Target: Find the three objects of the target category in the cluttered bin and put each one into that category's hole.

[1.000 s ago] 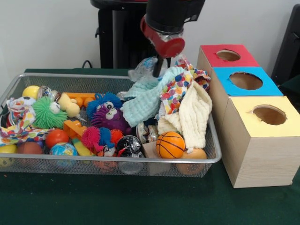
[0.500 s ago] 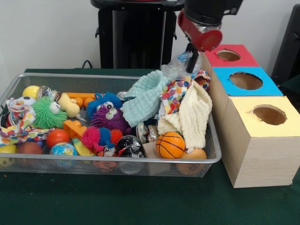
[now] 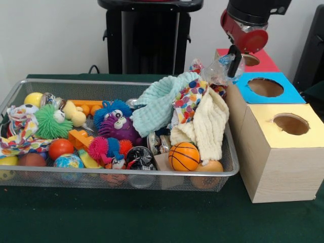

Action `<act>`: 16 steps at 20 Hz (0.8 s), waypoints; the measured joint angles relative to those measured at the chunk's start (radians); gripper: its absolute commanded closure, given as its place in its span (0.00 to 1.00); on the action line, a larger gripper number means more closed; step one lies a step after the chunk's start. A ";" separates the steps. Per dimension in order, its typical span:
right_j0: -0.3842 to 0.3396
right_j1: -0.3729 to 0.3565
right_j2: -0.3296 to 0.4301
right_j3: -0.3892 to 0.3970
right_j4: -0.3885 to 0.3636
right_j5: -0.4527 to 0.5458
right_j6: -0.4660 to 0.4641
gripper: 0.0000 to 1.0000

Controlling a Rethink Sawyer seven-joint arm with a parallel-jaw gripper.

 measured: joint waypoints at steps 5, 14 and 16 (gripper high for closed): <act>0.035 0.003 -0.001 0.000 0.018 0.025 0.043 1.00; 0.100 0.044 -0.014 -0.038 0.054 0.082 0.142 1.00; 0.111 0.057 -0.015 -0.050 0.061 0.089 0.164 1.00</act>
